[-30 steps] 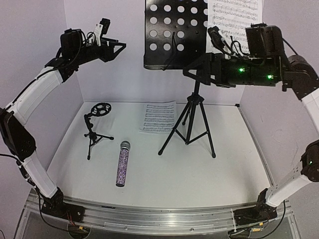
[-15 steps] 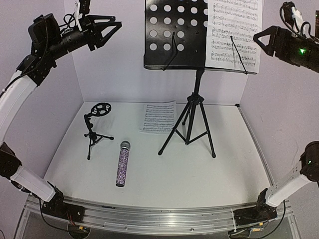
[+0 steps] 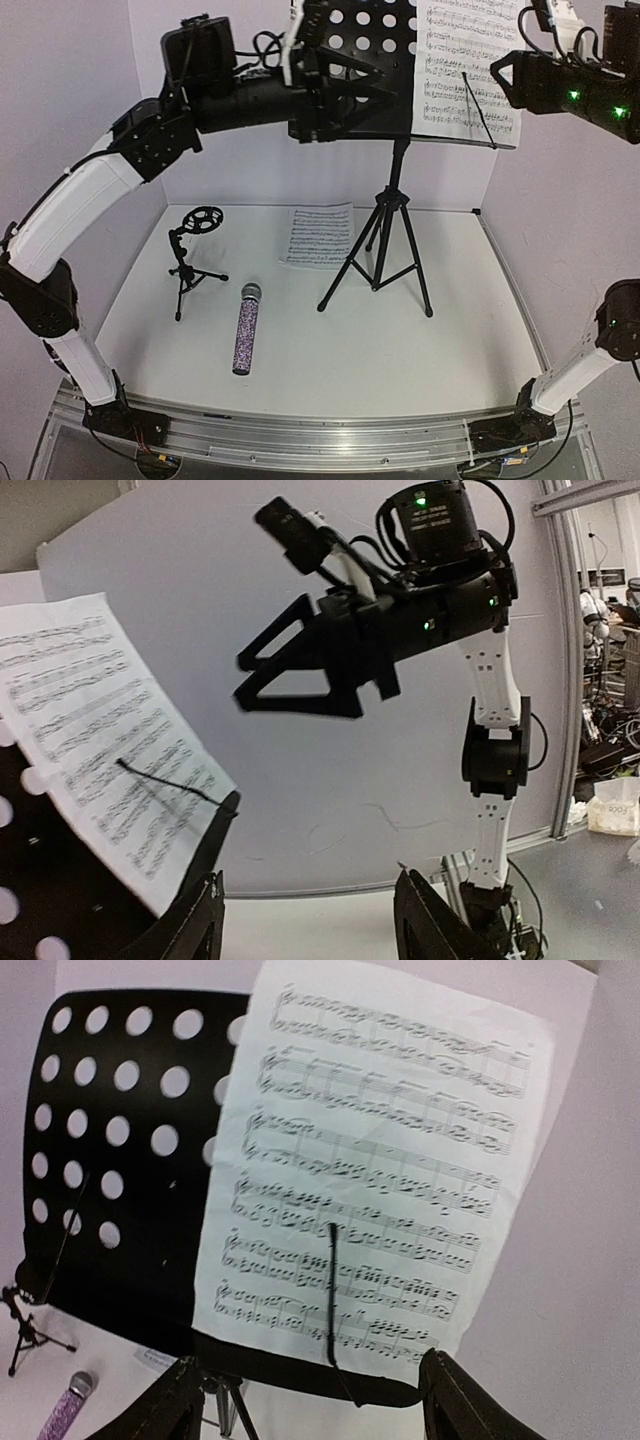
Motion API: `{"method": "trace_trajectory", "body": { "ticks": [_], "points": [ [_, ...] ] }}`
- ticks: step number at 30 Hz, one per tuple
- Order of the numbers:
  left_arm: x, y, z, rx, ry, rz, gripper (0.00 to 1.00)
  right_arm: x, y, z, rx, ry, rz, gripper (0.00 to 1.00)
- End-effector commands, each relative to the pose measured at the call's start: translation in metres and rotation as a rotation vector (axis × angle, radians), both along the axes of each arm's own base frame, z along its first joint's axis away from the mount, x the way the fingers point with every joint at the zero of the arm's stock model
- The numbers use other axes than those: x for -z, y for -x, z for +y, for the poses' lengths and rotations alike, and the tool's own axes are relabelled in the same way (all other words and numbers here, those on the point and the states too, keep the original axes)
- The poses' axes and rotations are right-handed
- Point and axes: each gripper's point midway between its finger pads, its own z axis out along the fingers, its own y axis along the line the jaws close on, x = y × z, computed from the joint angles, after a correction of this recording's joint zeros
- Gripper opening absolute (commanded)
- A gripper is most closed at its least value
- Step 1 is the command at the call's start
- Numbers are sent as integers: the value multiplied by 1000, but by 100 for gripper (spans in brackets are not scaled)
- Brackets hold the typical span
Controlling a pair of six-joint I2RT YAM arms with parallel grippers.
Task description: Pack up the instrument practice props
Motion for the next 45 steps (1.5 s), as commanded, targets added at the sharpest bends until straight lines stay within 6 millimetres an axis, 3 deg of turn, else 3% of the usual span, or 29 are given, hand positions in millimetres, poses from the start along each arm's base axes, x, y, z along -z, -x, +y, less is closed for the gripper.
{"method": "trace_trajectory", "body": {
  "ticks": [1,3,6,8,12,16,20,26,35,40,45],
  "points": [
    [-32,3,-12,-51,104,-18,59,23,2,32,-165,106,34,73],
    [-36,-6,-19,-81,138,-13,59,41,-11,32,-99,160,67,75],
    [-42,-12,-25,-102,180,-37,59,36,-19,13,-63,54,70,73],
    [-36,-17,-32,-107,178,-30,60,30,-24,8,-30,25,42,70],
    [-17,-39,-49,-169,165,45,60,53,-40,5,39,78,85,69],
    [-8,-53,-59,-204,181,104,60,66,-51,-16,86,-1,125,73],
    [-3,-56,-66,-204,190,102,60,57,-55,-23,27,-121,133,77],
    [-2,-50,-72,-199,205,15,58,44,-46,2,-204,-250,179,82],
    [0,-11,-102,-50,235,80,56,15,-72,-47,-126,-411,133,81],
    [5,-21,-119,-10,300,242,60,11,-104,-91,-40,-579,142,75],
    [4,-30,-129,20,408,328,65,4,-117,-107,-93,-641,132,74]
  ]
}}
